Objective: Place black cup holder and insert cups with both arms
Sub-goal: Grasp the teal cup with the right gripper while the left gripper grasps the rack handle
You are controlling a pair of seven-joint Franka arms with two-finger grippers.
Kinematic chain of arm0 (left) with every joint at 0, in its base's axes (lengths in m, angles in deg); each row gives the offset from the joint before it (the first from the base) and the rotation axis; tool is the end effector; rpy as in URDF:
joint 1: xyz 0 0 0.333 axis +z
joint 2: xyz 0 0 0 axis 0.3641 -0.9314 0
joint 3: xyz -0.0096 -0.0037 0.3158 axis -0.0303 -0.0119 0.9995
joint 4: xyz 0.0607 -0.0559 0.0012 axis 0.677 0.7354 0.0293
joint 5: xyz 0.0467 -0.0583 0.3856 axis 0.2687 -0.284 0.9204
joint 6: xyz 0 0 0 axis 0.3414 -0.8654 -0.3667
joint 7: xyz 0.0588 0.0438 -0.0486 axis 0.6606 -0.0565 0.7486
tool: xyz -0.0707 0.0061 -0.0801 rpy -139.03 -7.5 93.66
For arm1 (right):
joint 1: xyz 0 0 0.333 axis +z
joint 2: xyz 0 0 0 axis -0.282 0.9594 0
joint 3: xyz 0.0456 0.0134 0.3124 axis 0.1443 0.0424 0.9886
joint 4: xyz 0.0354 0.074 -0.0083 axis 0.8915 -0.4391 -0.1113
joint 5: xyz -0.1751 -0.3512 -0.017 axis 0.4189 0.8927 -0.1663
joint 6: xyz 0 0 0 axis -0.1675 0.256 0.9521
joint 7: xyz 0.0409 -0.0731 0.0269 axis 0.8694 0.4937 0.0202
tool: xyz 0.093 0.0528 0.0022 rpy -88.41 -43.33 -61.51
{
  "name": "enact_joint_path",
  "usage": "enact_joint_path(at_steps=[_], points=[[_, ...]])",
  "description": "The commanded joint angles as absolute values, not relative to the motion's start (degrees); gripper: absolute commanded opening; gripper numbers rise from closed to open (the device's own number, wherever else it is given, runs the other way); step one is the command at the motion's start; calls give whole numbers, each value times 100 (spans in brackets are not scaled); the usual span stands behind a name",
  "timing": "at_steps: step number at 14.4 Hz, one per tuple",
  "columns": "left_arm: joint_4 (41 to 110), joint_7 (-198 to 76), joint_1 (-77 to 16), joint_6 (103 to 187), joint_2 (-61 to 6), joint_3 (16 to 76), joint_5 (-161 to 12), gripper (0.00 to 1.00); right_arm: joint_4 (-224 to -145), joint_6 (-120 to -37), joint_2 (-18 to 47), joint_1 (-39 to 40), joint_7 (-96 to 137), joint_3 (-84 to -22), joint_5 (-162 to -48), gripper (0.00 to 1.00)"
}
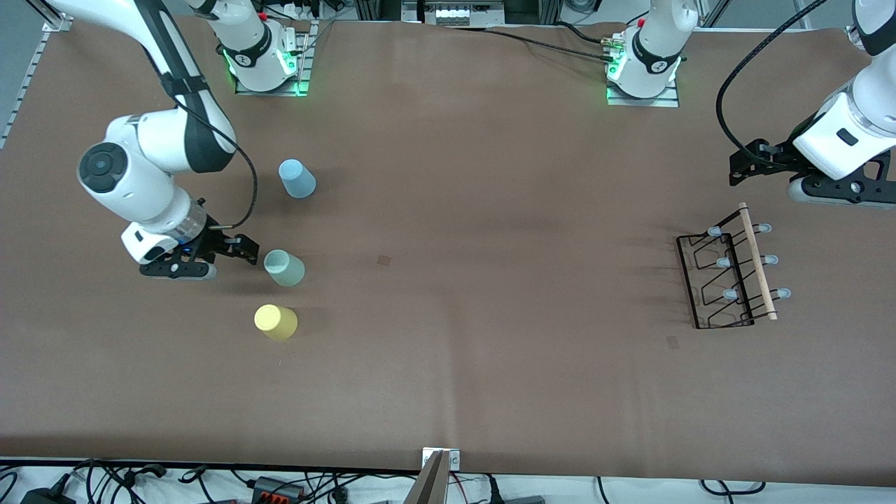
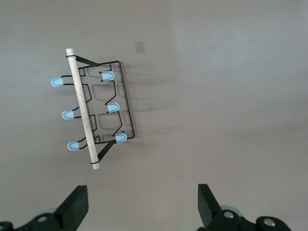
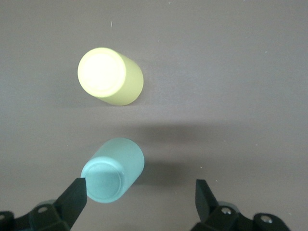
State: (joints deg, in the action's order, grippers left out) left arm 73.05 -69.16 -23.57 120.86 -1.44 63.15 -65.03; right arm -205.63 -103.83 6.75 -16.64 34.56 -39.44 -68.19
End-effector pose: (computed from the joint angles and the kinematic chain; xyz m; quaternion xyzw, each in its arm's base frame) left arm 0.5514 -0.0287 0.5764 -0.9987 0.0390 0.0312 0.0039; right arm 0.5868 0.0807 0.3076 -0.9985 0.0105 -0.0483 0.0249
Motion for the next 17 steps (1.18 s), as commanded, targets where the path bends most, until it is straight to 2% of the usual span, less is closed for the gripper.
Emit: enact_joint_path(at_steps=[1,4,8,12,14,17], points=[[7220,-6945,-2364,11972,-125,6321,-6507,100,-20575,-10697,856,-1551,3532,-3928,-6851,100],[7229,-6954,-2328,11911,-265,6329,-6507,100,-20399,-10698,1077,-1428,3532,-3928,-6851,100],[7089,-6980,-2250,11164,-757,6426,-6515,100,-20275,-10838,1288,-1304,3541,-3928,-6860,100],[6334,-7068,-1583,11146,-1766,6426,-6516,100,-20302,-10856,1490,-1182,3831,-3928,-6860,100],[6332,-7103,-1441,11320,-2066,6435,-6446,100,-20310,-10891,1560,-1137,3831,-3928,-6851,100],[6595,-7121,-1274,12215,-2226,6426,-6112,100,-20310,-10978,1701,-1137,3840,-3928,-6843,100]])
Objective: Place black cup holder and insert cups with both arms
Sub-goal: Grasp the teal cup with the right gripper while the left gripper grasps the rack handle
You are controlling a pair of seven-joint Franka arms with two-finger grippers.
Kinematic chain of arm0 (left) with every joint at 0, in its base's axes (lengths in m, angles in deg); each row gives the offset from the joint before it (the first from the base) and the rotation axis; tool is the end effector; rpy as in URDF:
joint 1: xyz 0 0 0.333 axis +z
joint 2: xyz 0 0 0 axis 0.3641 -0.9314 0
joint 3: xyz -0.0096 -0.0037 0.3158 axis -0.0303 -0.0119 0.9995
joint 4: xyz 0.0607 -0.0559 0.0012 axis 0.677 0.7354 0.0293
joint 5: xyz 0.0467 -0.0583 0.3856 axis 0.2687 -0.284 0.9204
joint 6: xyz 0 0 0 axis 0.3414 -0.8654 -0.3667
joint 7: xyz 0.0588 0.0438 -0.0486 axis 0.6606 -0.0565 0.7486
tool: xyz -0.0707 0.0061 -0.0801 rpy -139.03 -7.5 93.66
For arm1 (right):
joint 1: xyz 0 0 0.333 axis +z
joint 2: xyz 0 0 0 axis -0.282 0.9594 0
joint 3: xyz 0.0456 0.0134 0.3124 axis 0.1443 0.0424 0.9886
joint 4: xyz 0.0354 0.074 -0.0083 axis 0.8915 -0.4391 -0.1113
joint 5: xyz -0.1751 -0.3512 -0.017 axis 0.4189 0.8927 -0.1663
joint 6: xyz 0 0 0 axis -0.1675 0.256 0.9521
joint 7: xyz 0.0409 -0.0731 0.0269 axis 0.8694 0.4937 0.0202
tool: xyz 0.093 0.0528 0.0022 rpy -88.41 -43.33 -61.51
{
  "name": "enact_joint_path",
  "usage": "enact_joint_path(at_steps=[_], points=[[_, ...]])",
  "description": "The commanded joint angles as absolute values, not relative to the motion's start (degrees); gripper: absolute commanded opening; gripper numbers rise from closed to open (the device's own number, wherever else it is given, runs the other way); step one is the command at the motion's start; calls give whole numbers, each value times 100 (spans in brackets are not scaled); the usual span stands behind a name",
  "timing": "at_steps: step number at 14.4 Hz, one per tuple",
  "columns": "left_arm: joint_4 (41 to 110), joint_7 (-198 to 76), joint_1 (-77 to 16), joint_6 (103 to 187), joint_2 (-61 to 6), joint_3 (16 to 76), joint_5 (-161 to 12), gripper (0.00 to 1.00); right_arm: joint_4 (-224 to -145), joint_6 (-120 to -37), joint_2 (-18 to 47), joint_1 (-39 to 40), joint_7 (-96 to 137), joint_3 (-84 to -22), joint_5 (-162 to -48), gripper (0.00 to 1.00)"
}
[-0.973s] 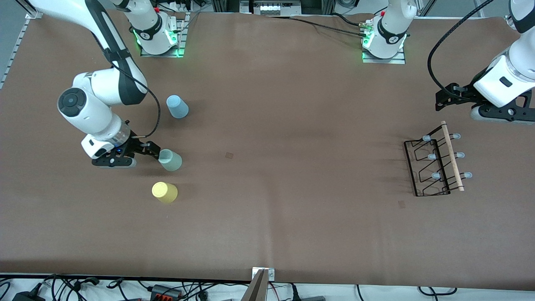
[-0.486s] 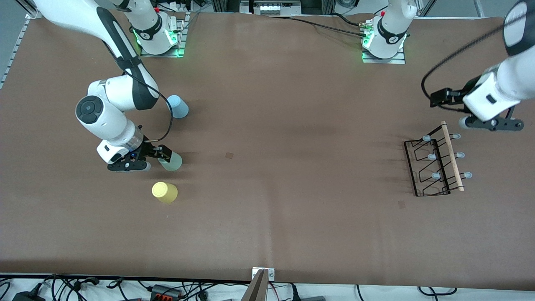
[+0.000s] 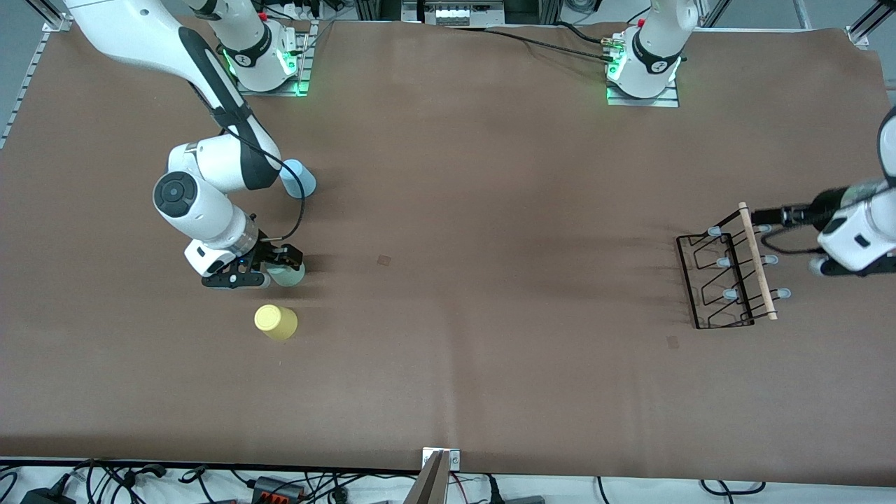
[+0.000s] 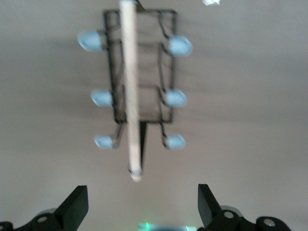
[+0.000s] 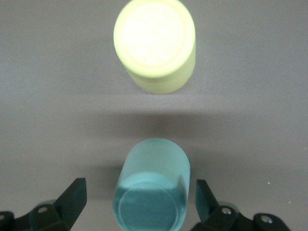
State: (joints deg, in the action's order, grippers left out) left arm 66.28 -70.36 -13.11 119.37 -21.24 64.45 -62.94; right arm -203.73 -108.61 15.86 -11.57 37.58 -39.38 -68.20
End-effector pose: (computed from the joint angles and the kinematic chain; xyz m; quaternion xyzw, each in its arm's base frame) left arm 0.6149 0.0982 0.4248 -0.9861 -0.0488 0.1587 0.0070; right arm 0.5865 0.1352 0.2352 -0.9991 -0.0041 -0.0241 0.0347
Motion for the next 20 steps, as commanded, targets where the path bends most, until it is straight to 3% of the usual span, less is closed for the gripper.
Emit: enact_joint_path(at_steps=[1,4,5,9,10,11,13,16,18,20], points=[[6744,-7121,-1230,12488,-2234,6426,-6111,100,-20328,-11040,1727,-1137,3831,-3928,-6843,100],[7289,-7129,-1186,13358,-2243,6426,-6102,96,-20354,-11049,1789,-1137,3831,-3928,-6843,100],[7456,-7129,-1160,13534,-2235,6426,-6102,91,-20380,-11041,1789,-1137,3866,-3928,-6843,94],[7791,-7138,-1142,13826,-2190,6409,-6102,72,-20460,-10997,1781,-1137,3849,-3928,-6843,29],[7809,-7138,-1142,13835,-2208,6409,-6102,65,-20460,-10997,1772,-1137,3814,-3928,-6834,26],[7861,-7138,-1142,13913,-2208,6409,-6102,60,-20442,-10962,1737,-1137,3796,-3928,-6834,16],[8028,-7164,-1133,14194,-2191,6409,-6102,49,-20329,-10612,1675,-1146,3796,-3937,-6782,9],[8064,-7261,-1133,14301,-2208,6409,-6102,33,-20302,-10190,1325,-1155,3796,-3946,-6763,9],[8064,-7261,-1133,14275,-2191,6400,-6102,15,-20293,-9865,1061,-1155,3796,-3955,-6763,9],[8038,-7270,-1133,14240,-2173,6382,-6111,11,-20293,-9452,771,-1164,3804,-3955,-6763,9]])
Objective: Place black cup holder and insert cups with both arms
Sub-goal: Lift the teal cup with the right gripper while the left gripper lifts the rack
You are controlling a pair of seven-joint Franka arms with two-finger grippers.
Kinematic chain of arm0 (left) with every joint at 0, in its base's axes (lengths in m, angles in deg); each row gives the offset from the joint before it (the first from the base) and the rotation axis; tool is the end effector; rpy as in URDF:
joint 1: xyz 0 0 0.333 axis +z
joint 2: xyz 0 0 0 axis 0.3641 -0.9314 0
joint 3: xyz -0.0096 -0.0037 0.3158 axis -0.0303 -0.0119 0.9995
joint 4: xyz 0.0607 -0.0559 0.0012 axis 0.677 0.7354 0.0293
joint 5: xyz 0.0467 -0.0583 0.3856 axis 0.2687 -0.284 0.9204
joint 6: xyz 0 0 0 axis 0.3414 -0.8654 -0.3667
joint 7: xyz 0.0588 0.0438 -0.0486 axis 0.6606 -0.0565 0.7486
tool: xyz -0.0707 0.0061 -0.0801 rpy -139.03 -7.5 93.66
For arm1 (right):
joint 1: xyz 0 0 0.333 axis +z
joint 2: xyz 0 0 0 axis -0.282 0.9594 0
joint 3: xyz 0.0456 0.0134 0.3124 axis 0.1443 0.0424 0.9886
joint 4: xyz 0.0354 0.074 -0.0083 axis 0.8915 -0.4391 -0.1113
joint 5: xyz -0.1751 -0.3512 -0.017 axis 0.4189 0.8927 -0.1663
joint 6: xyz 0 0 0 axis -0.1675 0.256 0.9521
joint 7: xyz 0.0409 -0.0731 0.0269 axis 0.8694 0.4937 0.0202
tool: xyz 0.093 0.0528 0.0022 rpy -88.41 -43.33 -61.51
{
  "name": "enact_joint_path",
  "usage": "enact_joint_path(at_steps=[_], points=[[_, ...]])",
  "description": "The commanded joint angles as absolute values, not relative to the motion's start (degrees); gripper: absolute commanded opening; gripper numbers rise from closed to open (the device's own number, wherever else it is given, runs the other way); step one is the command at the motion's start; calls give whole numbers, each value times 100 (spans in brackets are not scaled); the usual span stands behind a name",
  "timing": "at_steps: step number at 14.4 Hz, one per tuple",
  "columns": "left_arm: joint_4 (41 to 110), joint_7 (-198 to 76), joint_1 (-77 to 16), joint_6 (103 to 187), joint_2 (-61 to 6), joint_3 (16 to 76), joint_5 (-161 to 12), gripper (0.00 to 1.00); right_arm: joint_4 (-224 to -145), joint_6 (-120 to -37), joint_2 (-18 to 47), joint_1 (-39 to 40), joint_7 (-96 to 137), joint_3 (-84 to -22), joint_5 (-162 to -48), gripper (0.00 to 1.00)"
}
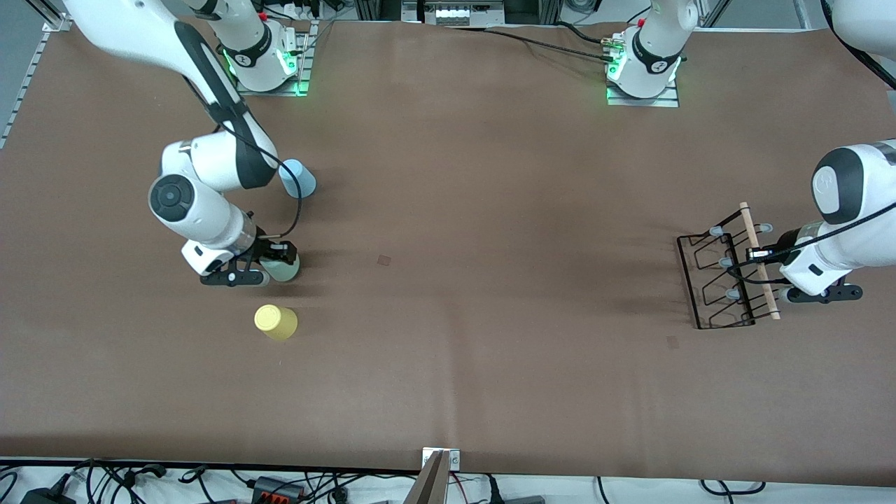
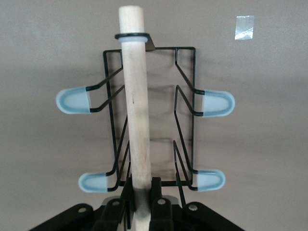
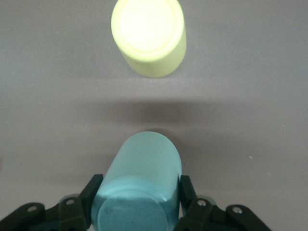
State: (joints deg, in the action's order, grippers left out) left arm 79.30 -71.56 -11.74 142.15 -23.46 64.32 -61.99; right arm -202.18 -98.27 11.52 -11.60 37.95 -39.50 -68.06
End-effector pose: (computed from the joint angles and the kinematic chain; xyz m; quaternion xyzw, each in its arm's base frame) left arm 0.6128 0.1110 0.3246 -0.9946 -0.0387 0.0946 0.0159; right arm 0.5832 0.1323 0.2749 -0.9997 -0.0035 0.0129 0.0201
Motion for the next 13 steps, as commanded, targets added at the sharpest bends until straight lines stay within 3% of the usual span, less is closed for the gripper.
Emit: enact_joint_path(at_steps=[1,7,13], points=[[8029,-7279,-1133,14222,-2121,6374,-6111,10,-20293,-9232,604,-1155,3813,-3955,-6763,9],[7784,-7314,-1247,13521,-1647,6234,-6111,8,-20302,-8229,-178,-1146,3796,-3946,-6763,9],[7203,-6885,-1239,12649,-1444,5066,-6181,8,-20302,-7025,-1014,-1120,3655,-3928,-6825,9]])
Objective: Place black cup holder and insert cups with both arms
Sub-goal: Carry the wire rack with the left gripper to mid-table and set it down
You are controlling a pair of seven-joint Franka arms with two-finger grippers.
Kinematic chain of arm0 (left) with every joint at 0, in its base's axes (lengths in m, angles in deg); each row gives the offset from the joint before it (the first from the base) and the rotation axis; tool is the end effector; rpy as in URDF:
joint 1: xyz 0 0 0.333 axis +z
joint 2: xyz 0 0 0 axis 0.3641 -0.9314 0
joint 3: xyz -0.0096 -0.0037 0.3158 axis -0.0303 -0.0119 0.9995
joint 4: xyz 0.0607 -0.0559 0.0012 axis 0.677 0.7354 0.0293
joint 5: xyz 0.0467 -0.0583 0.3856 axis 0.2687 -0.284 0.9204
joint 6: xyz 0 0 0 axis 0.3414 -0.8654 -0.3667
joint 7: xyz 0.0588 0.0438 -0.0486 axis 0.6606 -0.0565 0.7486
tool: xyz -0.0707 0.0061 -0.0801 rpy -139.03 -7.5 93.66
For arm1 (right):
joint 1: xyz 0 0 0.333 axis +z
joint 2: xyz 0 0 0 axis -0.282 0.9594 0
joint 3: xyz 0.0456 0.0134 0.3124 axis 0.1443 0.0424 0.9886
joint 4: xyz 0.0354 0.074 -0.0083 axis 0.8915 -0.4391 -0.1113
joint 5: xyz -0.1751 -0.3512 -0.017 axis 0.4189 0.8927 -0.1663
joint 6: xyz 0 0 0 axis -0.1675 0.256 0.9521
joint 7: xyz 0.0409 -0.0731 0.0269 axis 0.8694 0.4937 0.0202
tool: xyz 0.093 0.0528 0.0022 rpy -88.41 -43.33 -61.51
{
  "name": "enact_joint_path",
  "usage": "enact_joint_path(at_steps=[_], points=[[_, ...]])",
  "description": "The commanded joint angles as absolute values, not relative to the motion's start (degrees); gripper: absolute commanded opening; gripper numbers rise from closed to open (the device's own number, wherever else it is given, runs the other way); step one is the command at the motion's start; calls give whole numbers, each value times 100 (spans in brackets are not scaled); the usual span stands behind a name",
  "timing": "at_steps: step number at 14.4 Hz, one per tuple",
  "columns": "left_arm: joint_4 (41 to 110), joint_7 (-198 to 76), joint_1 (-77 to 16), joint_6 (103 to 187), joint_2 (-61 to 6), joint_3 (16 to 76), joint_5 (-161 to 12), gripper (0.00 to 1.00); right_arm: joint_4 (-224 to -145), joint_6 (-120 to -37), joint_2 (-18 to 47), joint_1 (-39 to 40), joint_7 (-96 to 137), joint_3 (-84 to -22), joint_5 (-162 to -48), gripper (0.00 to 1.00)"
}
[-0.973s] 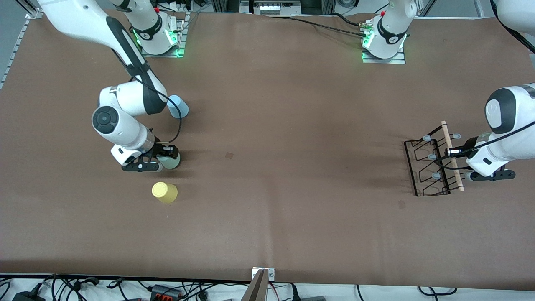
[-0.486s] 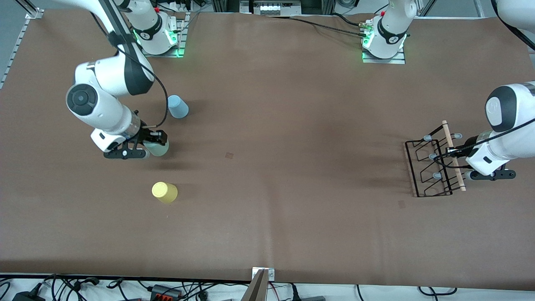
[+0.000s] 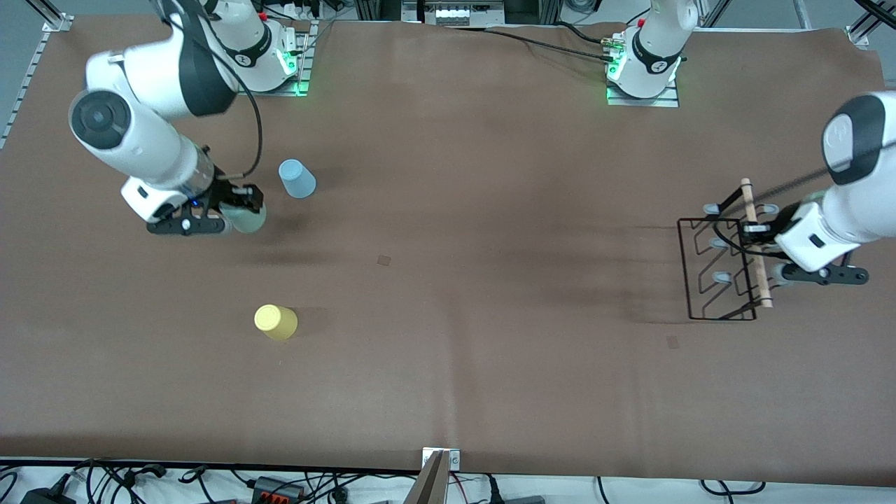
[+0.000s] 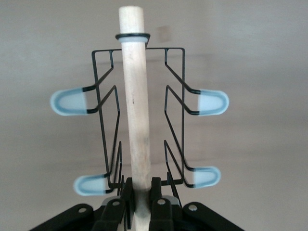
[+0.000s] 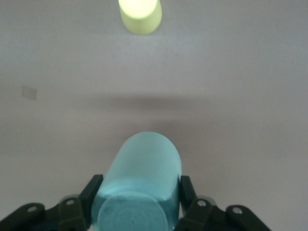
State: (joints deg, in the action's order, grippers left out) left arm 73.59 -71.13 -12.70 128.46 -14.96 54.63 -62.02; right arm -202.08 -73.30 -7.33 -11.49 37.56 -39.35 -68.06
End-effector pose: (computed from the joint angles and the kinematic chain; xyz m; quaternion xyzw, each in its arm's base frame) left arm 0.6084 0.0045 0.4461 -0.9953 0.0427 0.0861 0.0080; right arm 0.5287 0.1239 0.4280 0.9980 0.0124 -0.0605 0.0149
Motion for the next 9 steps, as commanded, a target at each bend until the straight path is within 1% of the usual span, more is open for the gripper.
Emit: enact_joint_path(at_steps=[1,3,6,7,9], points=[[7211,-6744,-1256,12666,-1443,4820,-6199,8,-20302,-7024,-1032,-1128,3611,-3928,-6825,9],[7220,-6228,-1274,12815,-1574,4284,-6199,8,-20302,-7085,-1006,-1093,3602,-3928,-6825,9],[7220,-5252,-1379,13104,-1803,3633,-6190,8,-20302,-7086,-1006,-1084,3602,-3928,-6825,9],[7220,-4979,-1536,13236,-1917,3501,-6182,8,-20302,-7086,-997,-1067,3602,-3928,-6825,9],[7229,-4583,-2053,13325,-2093,3491,-6121,8,-20302,-7086,-988,-1067,3602,-3928,-6825,9]])
